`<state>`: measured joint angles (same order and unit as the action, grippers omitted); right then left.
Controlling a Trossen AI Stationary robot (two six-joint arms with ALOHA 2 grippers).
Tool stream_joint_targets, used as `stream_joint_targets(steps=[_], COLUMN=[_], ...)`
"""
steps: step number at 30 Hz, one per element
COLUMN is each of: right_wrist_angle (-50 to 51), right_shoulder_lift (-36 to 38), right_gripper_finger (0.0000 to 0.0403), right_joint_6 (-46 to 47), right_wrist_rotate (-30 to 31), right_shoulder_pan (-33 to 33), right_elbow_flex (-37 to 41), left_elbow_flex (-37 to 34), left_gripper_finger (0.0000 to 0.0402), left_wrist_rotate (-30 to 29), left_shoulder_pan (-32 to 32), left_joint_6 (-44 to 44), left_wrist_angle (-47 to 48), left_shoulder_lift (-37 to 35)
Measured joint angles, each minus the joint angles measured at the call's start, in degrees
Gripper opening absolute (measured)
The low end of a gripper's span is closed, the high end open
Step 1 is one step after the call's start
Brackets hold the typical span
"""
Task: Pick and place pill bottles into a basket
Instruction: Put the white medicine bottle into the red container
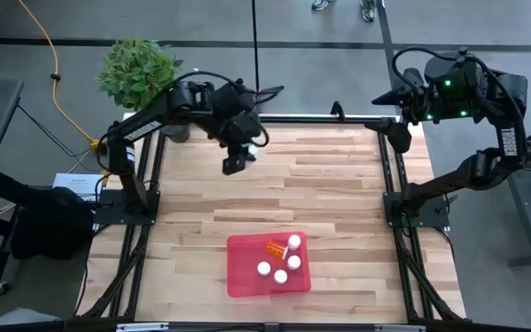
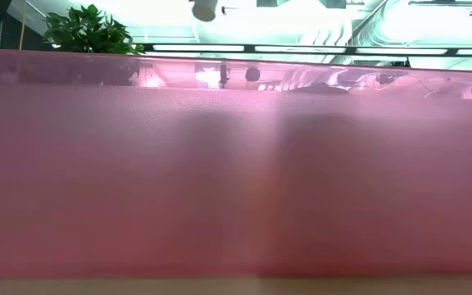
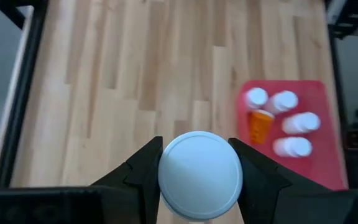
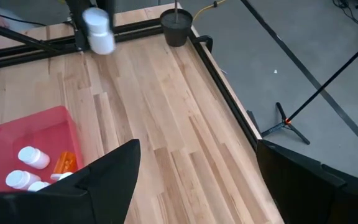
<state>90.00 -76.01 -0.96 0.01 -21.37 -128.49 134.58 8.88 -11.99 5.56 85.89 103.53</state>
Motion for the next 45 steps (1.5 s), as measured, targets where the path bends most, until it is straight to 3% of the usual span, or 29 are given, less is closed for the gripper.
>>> stream_joint_targets(steps=[9, 22, 34, 39, 45], right_wrist_angle=[0.0, 0.0, 0.0, 0.0, 0.0], right_shoulder_lift=[0.0, 0.0, 0.0, 0.0, 0.0], right_gripper_finger=[0.0312, 0.0312, 0.0312, 0.0312, 0.0312], right_joint_6=[0.9, 2.1, 4.0, 4.2, 4.2], right_wrist_rotate=[-0.3, -0.4, -3.8, -3.9, -3.9], right_shoulder_pan=[0.0, 0.0, 0.0, 0.0, 0.0], right_elbow_flex=[0.0, 0.0, 0.0, 0.0, 0.0], left_elbow_flex=[-0.1, -0.1, -0.6, -6.8, -23.5], left_gripper_finger=[0.0190, 0.0190, 0.0190, 0.0190, 0.0190], left_wrist_rotate=[-0.9, -10.7, -14.4, -13.1, -8.1], left_shoulder_pan=[7.0, 20.3, 23.0, 23.0, 23.4], left_joint_6=[-5.7, -13.0, -16.4, -16.4, -17.9], left_wrist_angle=[1.5, 1.7, 0.9, -3.2, -13.9], left_shoulder_lift=[-3.8, -4.5, -7.0, -8.4, -12.5])
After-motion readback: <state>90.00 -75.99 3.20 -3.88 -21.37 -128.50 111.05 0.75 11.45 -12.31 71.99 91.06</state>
